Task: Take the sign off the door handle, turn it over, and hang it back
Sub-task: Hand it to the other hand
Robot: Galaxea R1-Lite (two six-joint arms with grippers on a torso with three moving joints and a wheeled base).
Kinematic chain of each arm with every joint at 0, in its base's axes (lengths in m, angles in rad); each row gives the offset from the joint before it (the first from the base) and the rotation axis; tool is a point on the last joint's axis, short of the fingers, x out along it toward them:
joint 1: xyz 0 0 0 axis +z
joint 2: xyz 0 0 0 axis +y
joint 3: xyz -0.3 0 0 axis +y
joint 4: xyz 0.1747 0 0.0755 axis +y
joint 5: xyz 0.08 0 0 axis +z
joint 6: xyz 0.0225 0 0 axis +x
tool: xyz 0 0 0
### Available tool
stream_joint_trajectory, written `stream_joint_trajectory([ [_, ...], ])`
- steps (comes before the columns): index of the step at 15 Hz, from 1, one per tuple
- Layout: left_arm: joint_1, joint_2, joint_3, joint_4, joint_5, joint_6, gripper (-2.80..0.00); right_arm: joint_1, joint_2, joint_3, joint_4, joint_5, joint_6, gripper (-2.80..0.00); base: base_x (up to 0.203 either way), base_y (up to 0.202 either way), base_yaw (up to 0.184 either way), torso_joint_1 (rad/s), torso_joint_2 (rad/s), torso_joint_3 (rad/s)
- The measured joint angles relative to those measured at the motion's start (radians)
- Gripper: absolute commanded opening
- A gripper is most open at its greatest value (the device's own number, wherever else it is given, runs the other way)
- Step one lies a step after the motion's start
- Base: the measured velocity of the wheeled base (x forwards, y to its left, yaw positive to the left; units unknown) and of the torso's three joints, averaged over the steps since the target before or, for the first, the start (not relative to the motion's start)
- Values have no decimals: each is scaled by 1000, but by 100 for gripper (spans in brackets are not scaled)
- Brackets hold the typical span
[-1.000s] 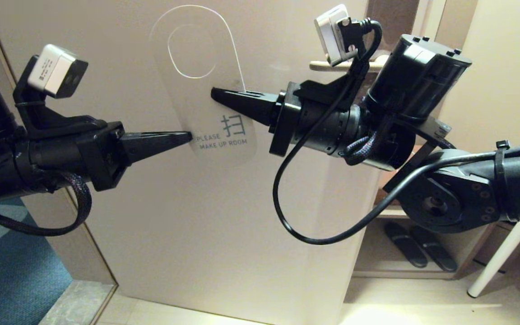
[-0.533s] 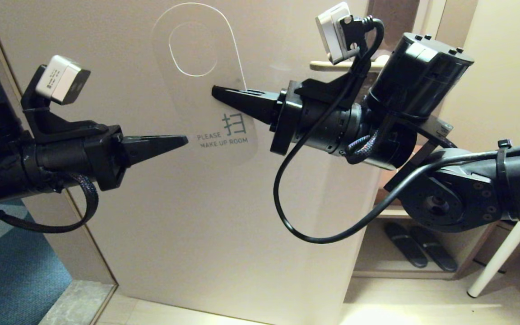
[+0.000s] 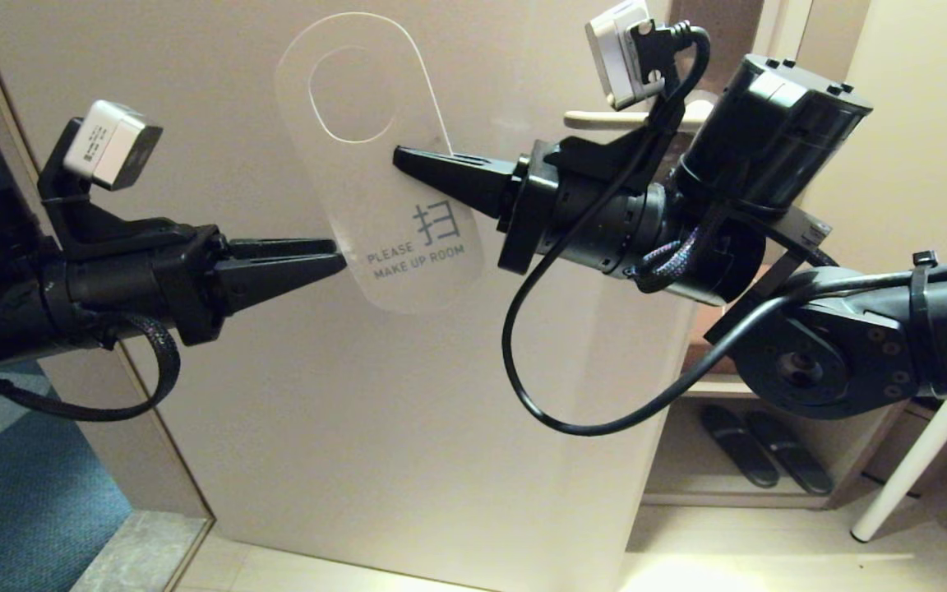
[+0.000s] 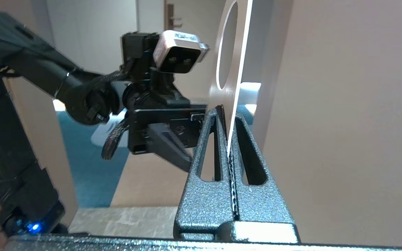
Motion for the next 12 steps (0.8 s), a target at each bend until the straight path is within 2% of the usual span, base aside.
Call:
stream_joint_trajectory([
  [3, -13, 23, 1, -67, -25, -6, 0, 6, -1, -1, 1, 14, 0, -280, 0, 0, 0, 0, 0, 0],
  [12, -52, 45, -2, -72, -18, -39, 0, 13, 28, -61, 3, 9, 3, -280, 0, 0, 0, 0, 0, 0],
])
